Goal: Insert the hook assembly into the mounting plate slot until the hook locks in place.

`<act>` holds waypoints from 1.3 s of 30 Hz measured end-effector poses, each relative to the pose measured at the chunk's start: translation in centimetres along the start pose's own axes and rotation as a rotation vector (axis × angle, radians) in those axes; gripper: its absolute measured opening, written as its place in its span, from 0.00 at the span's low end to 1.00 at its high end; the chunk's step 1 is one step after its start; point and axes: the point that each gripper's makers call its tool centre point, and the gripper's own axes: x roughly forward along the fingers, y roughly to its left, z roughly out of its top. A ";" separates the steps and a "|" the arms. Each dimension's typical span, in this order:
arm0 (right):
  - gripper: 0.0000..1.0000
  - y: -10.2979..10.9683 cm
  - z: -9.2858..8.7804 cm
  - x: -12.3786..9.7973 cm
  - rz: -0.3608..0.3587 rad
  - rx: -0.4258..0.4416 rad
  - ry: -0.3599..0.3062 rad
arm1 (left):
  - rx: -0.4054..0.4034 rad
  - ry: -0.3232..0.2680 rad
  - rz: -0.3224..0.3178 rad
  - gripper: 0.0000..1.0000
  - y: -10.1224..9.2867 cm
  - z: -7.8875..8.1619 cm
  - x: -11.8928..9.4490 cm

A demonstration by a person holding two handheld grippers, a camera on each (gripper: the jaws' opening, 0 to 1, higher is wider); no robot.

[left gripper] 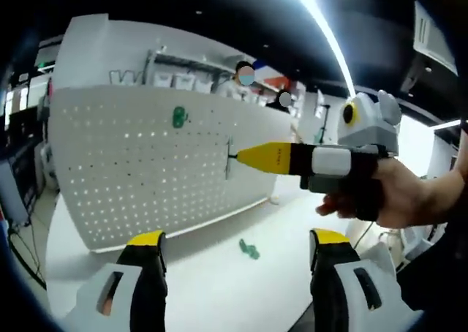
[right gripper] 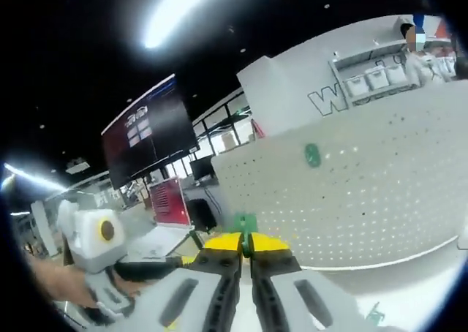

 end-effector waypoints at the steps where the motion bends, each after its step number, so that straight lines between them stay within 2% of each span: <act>1: 0.00 -0.4 0.3 0.2 -0.018 -0.018 -0.012 | -0.004 0.001 0.000 0.86 0.0 -0.1 0.0; 4: 0.00 -1.8 0.4 0.9 -0.079 -0.049 -0.022 | -0.013 0.005 0.001 0.90 0.1 -0.3 -0.1; 6: 0.00 -2.7 0.9 1.3 -0.122 -0.118 -0.032 | -0.026 0.003 -0.001 0.94 0.2 -0.4 -0.2; 12: 0.00 -4.5 2.0 2.5 -0.211 -0.197 -0.047 | -0.052 0.002 0.012 0.97 0.9 -0.5 -0.4; 13: 0.00 -5.0 2.5 2.7 -0.236 -0.253 -0.055 | -0.061 0.003 0.013 0.98 1.1 -0.6 -0.5; 15: 0.00 -5.5 3.1 2.9 -0.270 -0.303 -0.072 | -0.063 0.008 0.014 0.99 1.1 -0.7 -0.5; 21: 0.00 -7.1 4.1 3.9 -0.324 -0.265 -0.101 | -0.035 0.016 0.019 1.00 1.5 -1.0 -0.4; 39: 0.00 -11.4 7.6 7.2 -0.427 -0.249 -0.191 | -0.052 0.039 0.035 1.00 3.1 -2.2 -0.2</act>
